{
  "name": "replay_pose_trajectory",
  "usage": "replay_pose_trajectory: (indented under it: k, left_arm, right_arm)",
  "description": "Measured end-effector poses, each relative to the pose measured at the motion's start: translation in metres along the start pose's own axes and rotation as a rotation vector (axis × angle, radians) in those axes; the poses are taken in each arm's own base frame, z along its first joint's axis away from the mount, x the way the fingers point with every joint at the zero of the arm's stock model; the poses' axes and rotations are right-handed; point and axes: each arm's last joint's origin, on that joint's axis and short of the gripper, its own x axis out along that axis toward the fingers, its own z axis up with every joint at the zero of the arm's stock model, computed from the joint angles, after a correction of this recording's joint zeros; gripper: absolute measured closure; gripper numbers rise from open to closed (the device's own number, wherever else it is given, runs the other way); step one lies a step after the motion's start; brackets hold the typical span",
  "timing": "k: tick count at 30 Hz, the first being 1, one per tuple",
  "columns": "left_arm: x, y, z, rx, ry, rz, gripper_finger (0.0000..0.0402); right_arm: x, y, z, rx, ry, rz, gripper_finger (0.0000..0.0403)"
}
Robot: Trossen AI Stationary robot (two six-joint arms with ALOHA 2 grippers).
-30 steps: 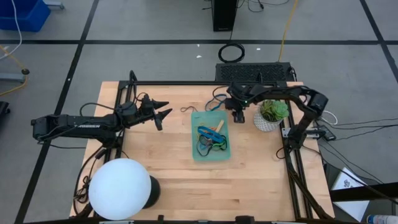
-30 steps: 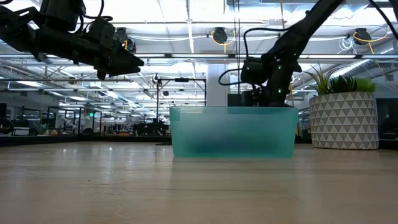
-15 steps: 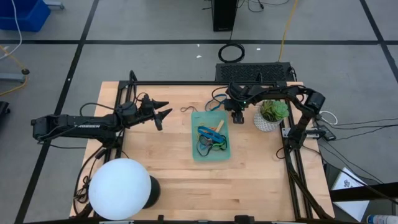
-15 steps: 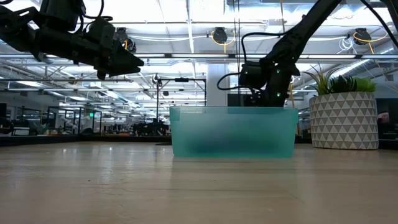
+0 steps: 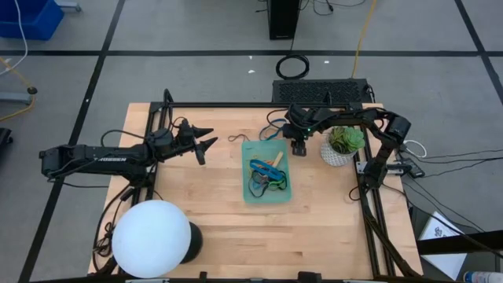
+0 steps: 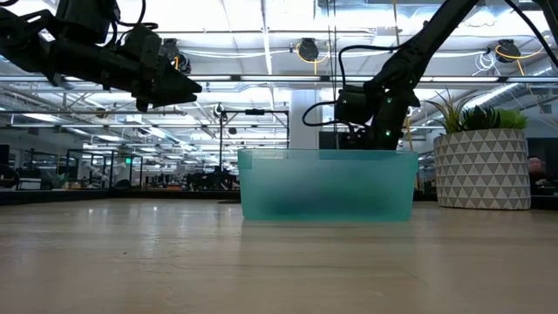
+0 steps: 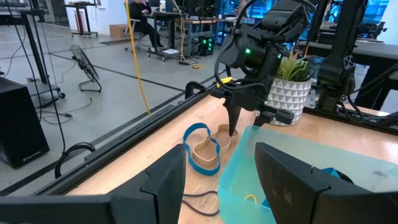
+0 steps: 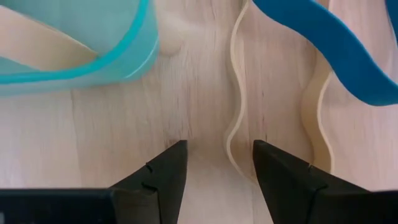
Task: Pick and place rubber bands into bin
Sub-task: Put the brown rubber band into the green bin
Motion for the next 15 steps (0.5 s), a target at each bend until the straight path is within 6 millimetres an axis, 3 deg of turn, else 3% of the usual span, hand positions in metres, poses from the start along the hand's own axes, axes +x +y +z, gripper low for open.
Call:
replay_pose_trajectory:
  k: [8, 15]
  left_arm:
    - [0.0, 0.0, 0.0, 0.0, 0.0, 0.0, 0.0201]
    - [0.0, 0.0, 0.0, 0.0, 0.0, 0.0, 0.0201]
  right_arm:
    - [0.0, -0.0001, 0.0002, 0.048, -0.002, -0.001, 0.0246]
    - [0.0, -0.0001, 0.0001, 0.027, 0.0, -0.002, 0.0341]
